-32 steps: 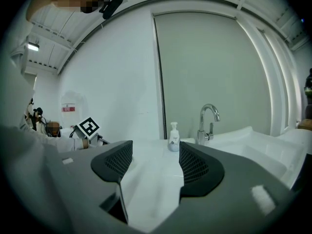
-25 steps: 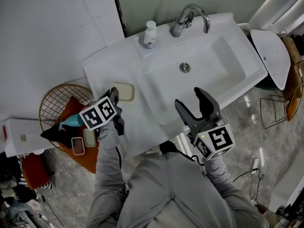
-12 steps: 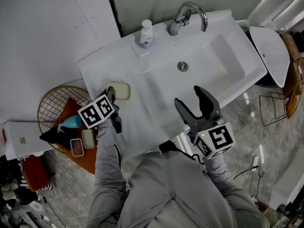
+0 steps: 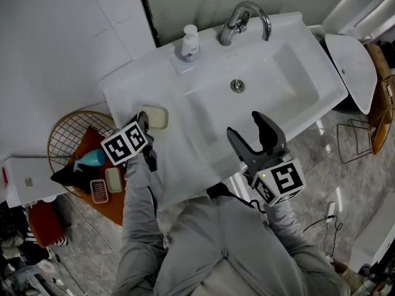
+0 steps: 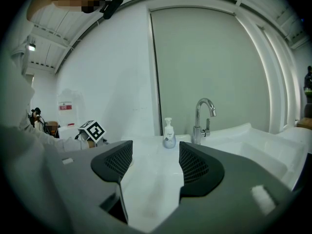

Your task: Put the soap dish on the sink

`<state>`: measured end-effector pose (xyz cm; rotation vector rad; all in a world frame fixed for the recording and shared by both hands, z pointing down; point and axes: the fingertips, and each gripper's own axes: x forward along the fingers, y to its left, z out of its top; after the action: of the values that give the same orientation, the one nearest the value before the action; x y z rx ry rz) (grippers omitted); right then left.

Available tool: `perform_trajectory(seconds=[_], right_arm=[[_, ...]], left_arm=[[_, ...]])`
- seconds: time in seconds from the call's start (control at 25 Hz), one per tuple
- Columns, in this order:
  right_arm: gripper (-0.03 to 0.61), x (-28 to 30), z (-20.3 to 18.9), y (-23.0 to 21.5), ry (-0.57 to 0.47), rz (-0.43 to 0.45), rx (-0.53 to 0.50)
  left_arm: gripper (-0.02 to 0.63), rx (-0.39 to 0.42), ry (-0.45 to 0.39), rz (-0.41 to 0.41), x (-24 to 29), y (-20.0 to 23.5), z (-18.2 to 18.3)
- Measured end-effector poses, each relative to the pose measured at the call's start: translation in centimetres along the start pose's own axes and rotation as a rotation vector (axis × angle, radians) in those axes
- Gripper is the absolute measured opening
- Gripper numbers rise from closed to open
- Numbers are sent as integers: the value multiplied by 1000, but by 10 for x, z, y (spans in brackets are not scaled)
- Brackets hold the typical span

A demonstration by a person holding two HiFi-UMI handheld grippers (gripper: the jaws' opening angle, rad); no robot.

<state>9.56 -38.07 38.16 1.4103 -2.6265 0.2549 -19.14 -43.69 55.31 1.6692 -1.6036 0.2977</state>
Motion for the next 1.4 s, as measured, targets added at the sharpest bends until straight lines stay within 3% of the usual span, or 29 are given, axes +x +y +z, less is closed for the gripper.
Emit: perform_trajectory(seconds=[0.4,0.6,1.0,1.4], right_arm=[[301,5,-1,2,0,10,0],[301,4,-1,3,-2,14,2],[301,1,1,5,-7,15,3],[301,-1,5,15,-25,31,-1]], left_arm=[[126,85,-6,33,1,2,0],[187,117,-29,9,-1,-3,4],[189,157,-49,11,-9,-6,10],[201,196,-130,-12,-37,-14,20]])
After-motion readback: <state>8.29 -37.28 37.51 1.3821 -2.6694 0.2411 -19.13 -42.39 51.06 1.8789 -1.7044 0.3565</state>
